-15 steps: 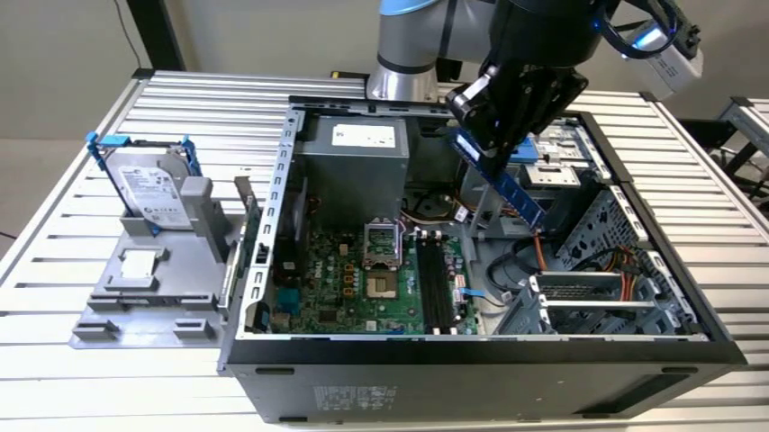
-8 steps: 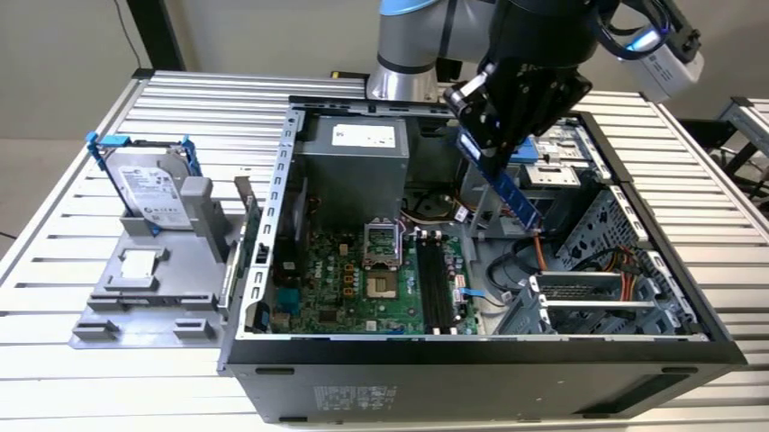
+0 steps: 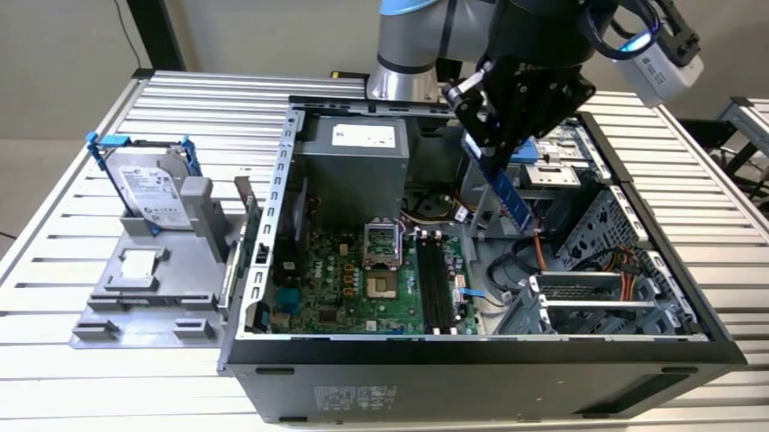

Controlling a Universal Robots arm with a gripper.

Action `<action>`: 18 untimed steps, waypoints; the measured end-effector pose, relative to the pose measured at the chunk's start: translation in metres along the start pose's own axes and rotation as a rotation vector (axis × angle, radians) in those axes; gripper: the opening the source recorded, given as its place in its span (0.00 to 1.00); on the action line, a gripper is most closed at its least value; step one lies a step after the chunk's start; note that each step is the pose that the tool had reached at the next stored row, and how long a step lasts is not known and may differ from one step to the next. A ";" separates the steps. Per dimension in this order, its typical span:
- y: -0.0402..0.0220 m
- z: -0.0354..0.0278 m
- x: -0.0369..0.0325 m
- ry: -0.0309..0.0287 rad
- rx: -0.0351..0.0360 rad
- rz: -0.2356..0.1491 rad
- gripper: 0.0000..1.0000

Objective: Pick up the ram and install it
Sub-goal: 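Insert the ram into the slot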

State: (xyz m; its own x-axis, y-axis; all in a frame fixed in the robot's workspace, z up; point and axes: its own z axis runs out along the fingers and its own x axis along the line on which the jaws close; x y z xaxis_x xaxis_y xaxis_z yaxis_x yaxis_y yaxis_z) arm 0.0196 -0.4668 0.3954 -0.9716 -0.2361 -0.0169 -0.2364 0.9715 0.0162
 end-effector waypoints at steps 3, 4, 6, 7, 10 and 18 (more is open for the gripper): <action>0.0000 0.0000 0.0000 -0.0005 0.0006 0.033 0.00; 0.0000 0.0000 -0.0001 -0.0007 0.0009 0.044 0.00; 0.0000 0.0000 -0.0001 -0.0010 0.0013 0.066 0.00; 0.0000 0.0000 -0.0001 -0.0012 0.0015 0.076 0.00; -0.0001 0.0000 -0.0002 -0.0017 0.0021 0.108 0.00; -0.0001 0.0000 -0.0005 -0.0028 0.0036 0.187 0.00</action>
State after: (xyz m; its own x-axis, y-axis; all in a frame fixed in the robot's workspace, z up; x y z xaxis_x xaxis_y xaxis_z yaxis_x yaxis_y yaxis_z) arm 0.0201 -0.4668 0.3953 -0.9986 -0.0509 -0.0167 -0.0512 0.9986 0.0158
